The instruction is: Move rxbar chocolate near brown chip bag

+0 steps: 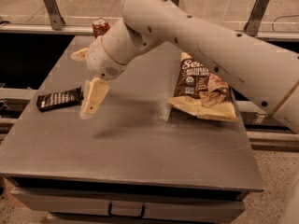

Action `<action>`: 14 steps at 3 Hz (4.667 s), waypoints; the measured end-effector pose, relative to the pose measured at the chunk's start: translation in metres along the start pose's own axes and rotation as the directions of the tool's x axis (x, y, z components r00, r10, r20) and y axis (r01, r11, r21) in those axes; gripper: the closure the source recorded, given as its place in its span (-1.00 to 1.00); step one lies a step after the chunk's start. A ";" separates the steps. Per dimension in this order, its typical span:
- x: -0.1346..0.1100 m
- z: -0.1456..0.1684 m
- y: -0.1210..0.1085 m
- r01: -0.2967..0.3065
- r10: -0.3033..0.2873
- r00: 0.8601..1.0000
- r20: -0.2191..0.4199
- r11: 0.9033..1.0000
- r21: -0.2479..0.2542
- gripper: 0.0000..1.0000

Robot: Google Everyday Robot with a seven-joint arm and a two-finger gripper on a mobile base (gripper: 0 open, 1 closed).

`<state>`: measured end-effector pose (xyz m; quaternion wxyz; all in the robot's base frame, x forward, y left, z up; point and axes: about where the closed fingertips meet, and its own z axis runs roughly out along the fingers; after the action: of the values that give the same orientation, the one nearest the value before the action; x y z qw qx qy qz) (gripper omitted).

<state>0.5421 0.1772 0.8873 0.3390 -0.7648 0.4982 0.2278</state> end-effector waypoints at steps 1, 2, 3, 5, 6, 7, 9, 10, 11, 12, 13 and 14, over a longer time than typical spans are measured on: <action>0.000 0.033 -0.025 -0.038 0.038 0.999 0.006 0.999 0.014 -1.00; 0.005 0.061 -0.043 -0.092 0.092 0.996 -0.001 0.995 0.026 -1.00; 0.014 0.078 -0.051 -0.151 0.152 0.988 -0.014 0.988 0.039 -0.66; 0.025 0.086 -0.050 -0.206 0.207 0.978 -0.019 0.977 0.045 0.25; 0.023 0.084 -0.051 -0.206 0.207 0.978 -0.019 0.977 0.045 0.72; 0.023 0.084 -0.051 -0.206 0.207 0.978 -0.019 0.977 0.045 1.00; 0.023 0.084 -0.051 -0.206 0.207 0.978 -0.019 0.977 0.046 1.00; 0.023 0.084 -0.051 -0.206 0.207 0.978 -0.019 0.977 0.046 1.00; 0.023 0.084 -0.051 -0.206 0.207 0.978 -0.019 0.978 0.046 1.00; 0.023 0.084 -0.051 -0.206 0.207 0.978 -0.019 0.978 0.046 1.00; 0.023 0.084 -0.051 -0.206 0.207 0.978 -0.019 0.978 0.046 0.66; 0.023 0.084 -0.051 -0.206 0.207 0.978 -0.019 0.978 0.046 0.20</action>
Offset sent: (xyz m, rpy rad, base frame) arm 0.0651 0.0800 -0.0512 0.0047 0.0906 -0.1471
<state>0.5968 0.2397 0.8301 0.3242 -0.7041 0.5837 0.2417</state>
